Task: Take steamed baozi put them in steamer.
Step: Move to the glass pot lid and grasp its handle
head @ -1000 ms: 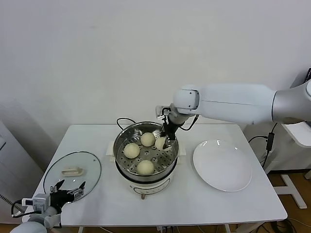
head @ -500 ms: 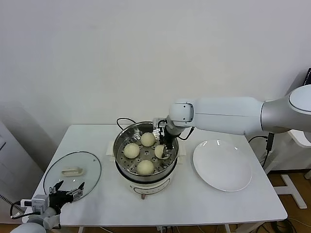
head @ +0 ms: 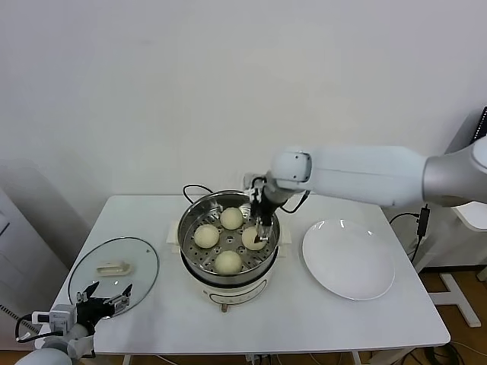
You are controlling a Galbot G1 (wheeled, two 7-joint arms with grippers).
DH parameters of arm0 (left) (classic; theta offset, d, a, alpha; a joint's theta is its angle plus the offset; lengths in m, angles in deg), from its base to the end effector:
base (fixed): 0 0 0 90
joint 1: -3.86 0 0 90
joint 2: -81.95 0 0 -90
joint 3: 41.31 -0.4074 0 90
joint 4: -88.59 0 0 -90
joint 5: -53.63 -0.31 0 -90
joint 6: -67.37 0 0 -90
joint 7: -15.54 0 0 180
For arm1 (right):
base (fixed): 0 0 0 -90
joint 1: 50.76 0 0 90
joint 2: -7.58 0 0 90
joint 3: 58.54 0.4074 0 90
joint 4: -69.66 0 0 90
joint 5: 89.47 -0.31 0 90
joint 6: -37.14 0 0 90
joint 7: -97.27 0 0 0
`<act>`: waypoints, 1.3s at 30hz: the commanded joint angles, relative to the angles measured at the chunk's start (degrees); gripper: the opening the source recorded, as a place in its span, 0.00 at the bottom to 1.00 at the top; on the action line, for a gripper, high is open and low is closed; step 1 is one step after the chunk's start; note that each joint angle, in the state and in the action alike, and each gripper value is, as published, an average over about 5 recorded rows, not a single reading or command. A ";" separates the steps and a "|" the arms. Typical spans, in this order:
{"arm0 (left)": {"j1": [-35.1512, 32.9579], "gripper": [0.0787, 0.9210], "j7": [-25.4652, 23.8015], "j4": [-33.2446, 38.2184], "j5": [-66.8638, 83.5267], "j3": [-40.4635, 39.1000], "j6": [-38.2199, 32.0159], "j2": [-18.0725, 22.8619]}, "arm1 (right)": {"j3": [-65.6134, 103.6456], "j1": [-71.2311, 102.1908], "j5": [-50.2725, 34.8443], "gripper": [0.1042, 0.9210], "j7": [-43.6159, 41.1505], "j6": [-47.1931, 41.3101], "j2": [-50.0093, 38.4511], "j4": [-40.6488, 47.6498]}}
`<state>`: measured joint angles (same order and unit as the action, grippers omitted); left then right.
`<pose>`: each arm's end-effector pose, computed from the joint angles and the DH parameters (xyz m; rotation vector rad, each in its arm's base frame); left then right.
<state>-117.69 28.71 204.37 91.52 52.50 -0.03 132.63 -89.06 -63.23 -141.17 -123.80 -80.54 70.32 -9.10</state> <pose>0.1332 0.1871 -0.3154 -0.0124 -2.5981 -0.1121 0.5565 0.0186 -0.0351 1.3817 -1.5670 1.2292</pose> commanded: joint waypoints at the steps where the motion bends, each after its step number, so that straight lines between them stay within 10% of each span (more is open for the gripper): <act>1: 0.30 0.88 0.02 0.01 -0.40 0.27 0.14 0.35 | 12.35 3.36 -8.41 0.88 4.66 3.59 -14.33 0.37; 18: 2.38 0.88 0.17 0.12 -1.02 0.00 0.38 0.63 | 68.69 55.36 -3.89 0.88 30.56 23.50 -32.32 -6.69; 39: 3.38 0.88 -0.53 -0.14 -9.05 1.29 -2.33 2.28 | 128.32 107.11 27.99 0.88 29.83 27.49 -2.90 -10.65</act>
<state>-114.33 28.30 204.50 88.31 53.58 -1.14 134.37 12.50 20.37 -127.63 -94.50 -55.92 54.66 -18.17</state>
